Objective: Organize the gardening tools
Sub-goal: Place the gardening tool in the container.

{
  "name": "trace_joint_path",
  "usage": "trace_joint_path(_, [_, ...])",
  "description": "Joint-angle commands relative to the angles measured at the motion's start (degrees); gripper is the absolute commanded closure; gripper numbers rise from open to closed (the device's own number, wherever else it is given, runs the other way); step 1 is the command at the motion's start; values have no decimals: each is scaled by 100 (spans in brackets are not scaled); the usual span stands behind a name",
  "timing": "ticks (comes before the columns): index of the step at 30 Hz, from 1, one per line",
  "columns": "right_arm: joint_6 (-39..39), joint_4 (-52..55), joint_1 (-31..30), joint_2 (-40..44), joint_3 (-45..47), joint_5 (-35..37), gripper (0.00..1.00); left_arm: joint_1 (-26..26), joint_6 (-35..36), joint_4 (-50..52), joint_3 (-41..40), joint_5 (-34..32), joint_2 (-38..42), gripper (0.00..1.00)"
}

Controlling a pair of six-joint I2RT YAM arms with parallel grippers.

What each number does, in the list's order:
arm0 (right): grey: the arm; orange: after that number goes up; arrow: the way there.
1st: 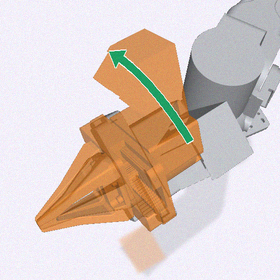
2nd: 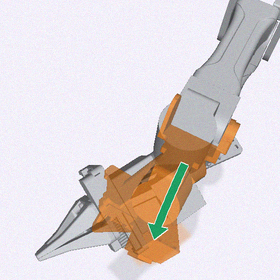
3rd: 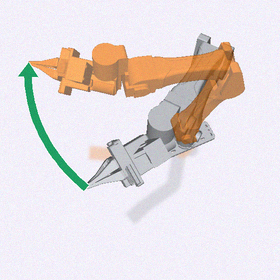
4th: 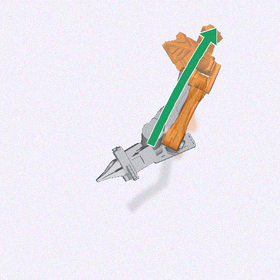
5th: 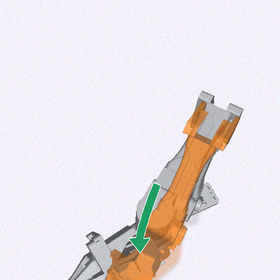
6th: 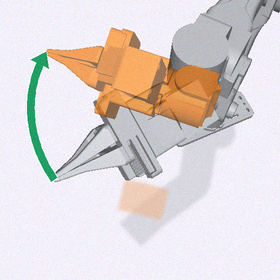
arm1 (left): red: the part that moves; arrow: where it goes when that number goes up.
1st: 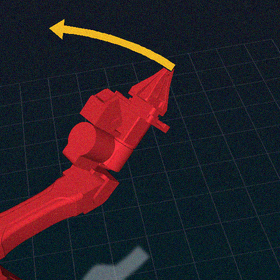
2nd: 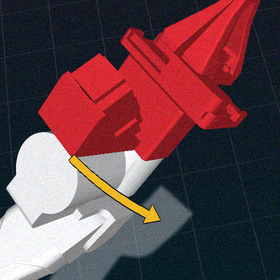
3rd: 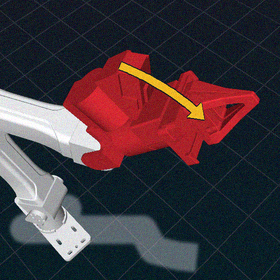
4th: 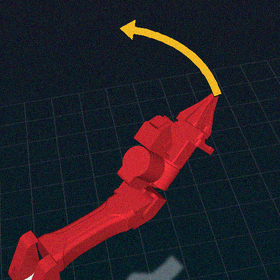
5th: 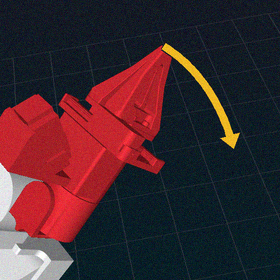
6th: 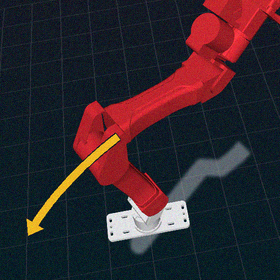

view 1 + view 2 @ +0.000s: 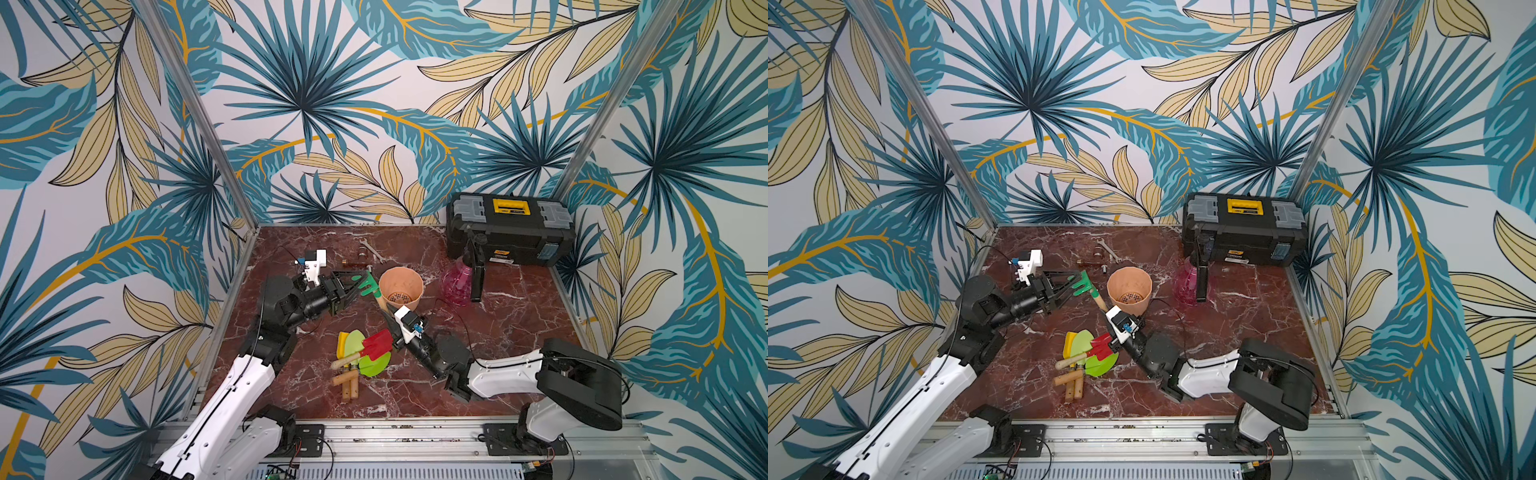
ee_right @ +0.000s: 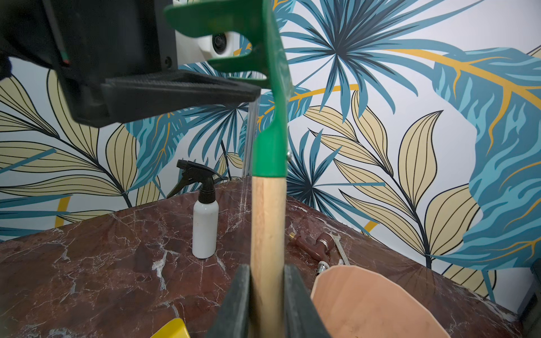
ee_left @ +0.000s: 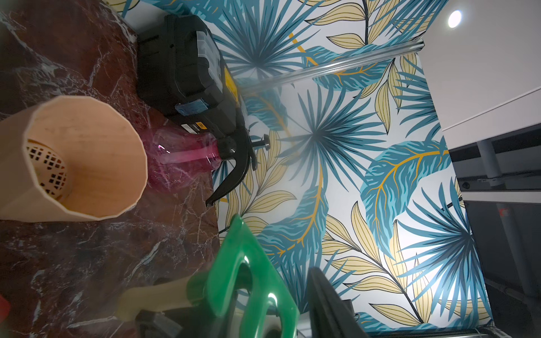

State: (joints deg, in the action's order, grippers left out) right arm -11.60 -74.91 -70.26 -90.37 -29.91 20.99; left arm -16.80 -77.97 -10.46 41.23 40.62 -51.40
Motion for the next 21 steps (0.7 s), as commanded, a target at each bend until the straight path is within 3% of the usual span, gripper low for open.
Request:
trace_joint_path(1, [-39,-328,-38,-51,-93,62,92,-17,-76,-341,-106,78,-41,59])
trace_joint_path(11, [-70,-296,-45,-64,-88,98,89,-17,-109,-413,-152,25,-112,78])
trace_joint_path(18, [-74,-261,-40,3,-50,168,83,-17,-114,-555,-212,-20,-157,90])
trace_joint_path(21, [-78,-201,-40,69,-2,231,75,-16,-117,-746,-249,-42,-206,96])
